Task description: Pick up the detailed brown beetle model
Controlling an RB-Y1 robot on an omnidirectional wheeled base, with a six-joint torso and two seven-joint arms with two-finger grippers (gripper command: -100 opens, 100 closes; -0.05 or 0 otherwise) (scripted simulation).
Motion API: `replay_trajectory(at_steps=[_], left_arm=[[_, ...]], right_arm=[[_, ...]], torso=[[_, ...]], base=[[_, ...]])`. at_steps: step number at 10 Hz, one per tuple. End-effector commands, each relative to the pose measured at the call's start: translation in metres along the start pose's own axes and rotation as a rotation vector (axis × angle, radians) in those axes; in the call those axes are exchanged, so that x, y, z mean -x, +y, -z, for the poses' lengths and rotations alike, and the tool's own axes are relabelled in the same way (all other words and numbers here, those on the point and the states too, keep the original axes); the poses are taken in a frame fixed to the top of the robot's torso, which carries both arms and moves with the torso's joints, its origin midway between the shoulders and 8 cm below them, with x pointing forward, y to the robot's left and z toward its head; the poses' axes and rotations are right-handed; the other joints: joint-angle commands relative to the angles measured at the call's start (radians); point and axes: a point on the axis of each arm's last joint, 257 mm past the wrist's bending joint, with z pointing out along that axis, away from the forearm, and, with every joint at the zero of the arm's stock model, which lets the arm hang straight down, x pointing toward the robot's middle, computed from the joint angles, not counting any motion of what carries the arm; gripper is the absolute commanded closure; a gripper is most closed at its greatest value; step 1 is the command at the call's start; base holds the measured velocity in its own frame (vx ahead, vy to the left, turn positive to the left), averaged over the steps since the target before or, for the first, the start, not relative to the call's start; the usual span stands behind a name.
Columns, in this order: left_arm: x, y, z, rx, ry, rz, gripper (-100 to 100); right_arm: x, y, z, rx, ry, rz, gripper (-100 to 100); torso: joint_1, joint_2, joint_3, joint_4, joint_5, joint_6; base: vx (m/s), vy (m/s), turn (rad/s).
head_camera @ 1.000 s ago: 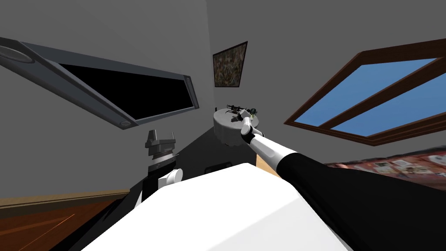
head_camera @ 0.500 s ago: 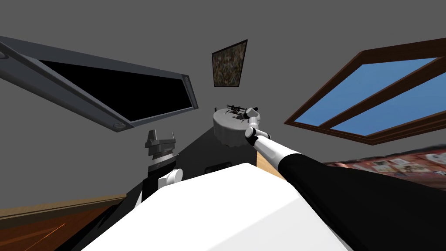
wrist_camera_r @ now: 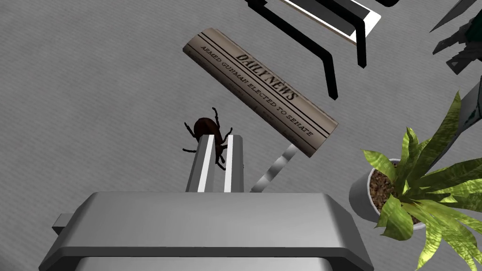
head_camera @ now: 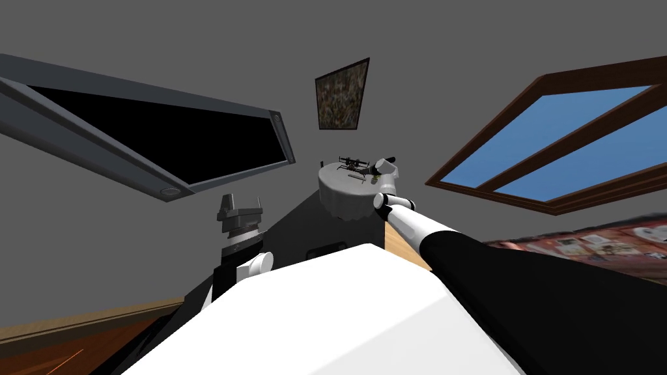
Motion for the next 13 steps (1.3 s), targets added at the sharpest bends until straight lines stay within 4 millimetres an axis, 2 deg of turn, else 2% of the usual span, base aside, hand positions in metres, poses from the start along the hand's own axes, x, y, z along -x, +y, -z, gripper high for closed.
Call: replay_trajectory(at_steps=[1,2,4,5,6,7,8,9,10,11,12,13], left_arm=[[0.000,0.000,0.000,0.000,0.000,0.000,0],[0.000,0.000,0.000,0.000,0.000,0.000,0],[0.000,0.000,0.000,0.000,0.000,0.000,0],[0.000,0.000,0.000,0.000,0.000,0.000,0],[0.000,0.000,0.000,0.000,0.000,0.000,0],[0.000,0.000,0.000,0.000,0.000,0.000,0],[0.000,0.000,0.000,0.000,0.000,0.000,0],[0.000,0.000,0.000,0.000,0.000,0.000,0],[0.000,0.000,0.000,0.000,0.000,0.000,0],[0.000,0.000,0.000,0.000,0.000,0.000,0],[0.000,0.000,0.000,0.000,0.000,0.000,0],[0.000,0.000,0.000,0.000,0.000,0.000,0]], right_arm=[[-0.008,-0.004,0.004,-0.008,0.021,0.008,100],[-0.016,0.021,0.016,0.043,0.058,0.000,100],[-0.012,0.038,0.026,0.061,0.053,0.017,100],[-0.021,0.024,0.026,0.039,0.070,0.042,100],[-0.028,0.020,0.030,0.029,0.089,0.044,100],[-0.035,0.019,0.034,0.031,0.105,0.052,100],[-0.038,0.034,0.043,0.060,0.131,0.053,100],[-0.036,0.035,0.049,0.062,0.132,0.063,100],[-0.045,0.034,0.058,0.063,0.147,0.101,100],[-0.054,0.017,0.060,0.035,0.163,0.131,100],[-0.057,0.011,0.061,0.019,0.174,0.129,100],[-0.056,0.017,0.069,0.035,0.189,0.135,100]], torso=[[0.000,0.000,0.000,0.000,0.000,0.000],[0.000,0.001,0.000,0.000,0.000,0.001],[0.001,-0.005,-0.003,-0.001,0.000,0.003],[0.000,-0.003,-0.002,-0.001,0.000,0.002],[0.000,-0.001,-0.001,-0.001,0.000,0.000],[0.000,0.001,0.000,0.000,0.000,0.000],[0.000,0.002,0.001,0.000,0.000,0.001],[0.000,-0.002,-0.001,0.000,0.000,0.004],[0.002,-0.003,-0.002,-0.001,0.000,0.002],[0.002,-0.003,-0.002,-0.001,0.000,0.001],[0.002,-0.001,-0.001,-0.001,0.001,0.000],[0.002,0.000,0.000,-0.001,0.000,0.000]], base=[[-0.006,-0.006,0.019],[0.091,0.035,-0.068],[0.090,0.047,-0.064],[0.000,0.000,0.000],[-0.017,-0.009,0.027],[-0.013,-0.009,0.007],[0.080,0.027,-0.096],[0.106,0.059,-0.088],[0.058,0.040,-0.015],[0.018,0.008,0.012],[-0.002,-0.003,0.024],[0.067,0.035,-0.093]])
